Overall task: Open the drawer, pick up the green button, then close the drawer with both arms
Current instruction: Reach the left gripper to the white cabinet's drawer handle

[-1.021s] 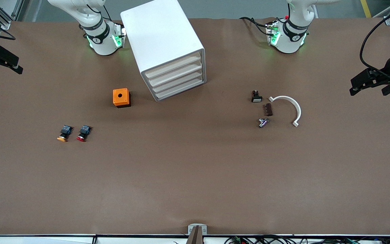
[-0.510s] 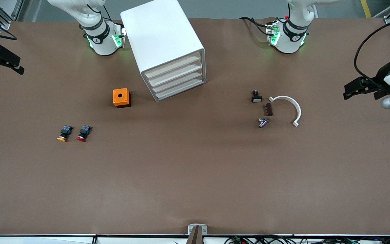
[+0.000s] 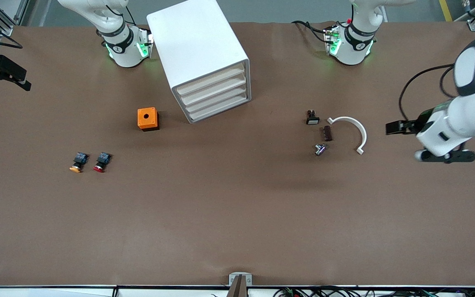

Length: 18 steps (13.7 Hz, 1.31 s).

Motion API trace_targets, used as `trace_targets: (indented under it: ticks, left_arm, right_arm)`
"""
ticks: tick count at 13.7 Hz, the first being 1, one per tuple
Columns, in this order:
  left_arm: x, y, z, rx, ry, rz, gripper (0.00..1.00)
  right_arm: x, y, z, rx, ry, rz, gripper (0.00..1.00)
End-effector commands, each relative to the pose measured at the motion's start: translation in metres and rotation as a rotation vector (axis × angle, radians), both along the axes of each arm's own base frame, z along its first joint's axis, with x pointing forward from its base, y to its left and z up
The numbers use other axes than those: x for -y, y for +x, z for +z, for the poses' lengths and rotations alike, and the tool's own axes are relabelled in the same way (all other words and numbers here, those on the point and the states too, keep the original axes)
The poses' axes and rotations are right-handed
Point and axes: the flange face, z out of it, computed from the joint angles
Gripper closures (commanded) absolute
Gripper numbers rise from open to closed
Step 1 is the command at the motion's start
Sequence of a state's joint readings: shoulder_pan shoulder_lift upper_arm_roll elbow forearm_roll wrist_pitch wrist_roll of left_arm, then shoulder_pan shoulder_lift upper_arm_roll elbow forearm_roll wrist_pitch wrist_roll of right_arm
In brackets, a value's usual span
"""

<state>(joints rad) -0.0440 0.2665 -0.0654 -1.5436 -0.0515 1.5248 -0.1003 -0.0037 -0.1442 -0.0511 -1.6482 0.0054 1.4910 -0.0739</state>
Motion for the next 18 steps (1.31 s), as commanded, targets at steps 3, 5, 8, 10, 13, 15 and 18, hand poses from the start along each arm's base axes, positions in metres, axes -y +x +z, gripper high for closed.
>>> trace_targets:
  ticks: [3, 5, 8, 10, 13, 15, 18]
  left_arm:
    - [0.040, 0.030, -0.073, -0.046, -0.028, 0.058, 0.00]
    - [0.060, 0.043, -0.107, -0.029, -0.055, 0.157, 0.00]
    - [0.091, 0.049, -0.145, -0.051, -0.097, 0.309, 0.00]
    - [0.120, 0.052, -0.166, -0.088, -0.117, 0.440, 0.00]
    - [0.160, 0.056, -0.186, -0.153, -0.090, 0.633, 0.00]
    - [0.192, 0.045, -0.188, -0.176, -0.054, 0.684, 0.00]
    - [0.229, 0.033, -0.189, -0.218, -0.034, 0.752, 0.00]
  right_arm:
    - [0.006, -0.003, 0.001, 0.008, 0.010, 0.038, 0.00]
    - [0.005, -0.003, 0.001, 0.010, 0.010, 0.040, 0.00]
    - [0.003, -0.003, 0.002, 0.013, 0.010, 0.041, 0.00]
    - [0.003, -0.002, 0.002, 0.019, 0.039, 0.040, 0.00]
    - [0.003, -0.002, 0.001, 0.016, 0.041, 0.037, 0.00]
    - [0.003, -0.003, 0.002, 0.014, 0.041, 0.037, 0.00]
    - [0.004, -0.004, 0.001, 0.011, 0.041, 0.023, 0.00]
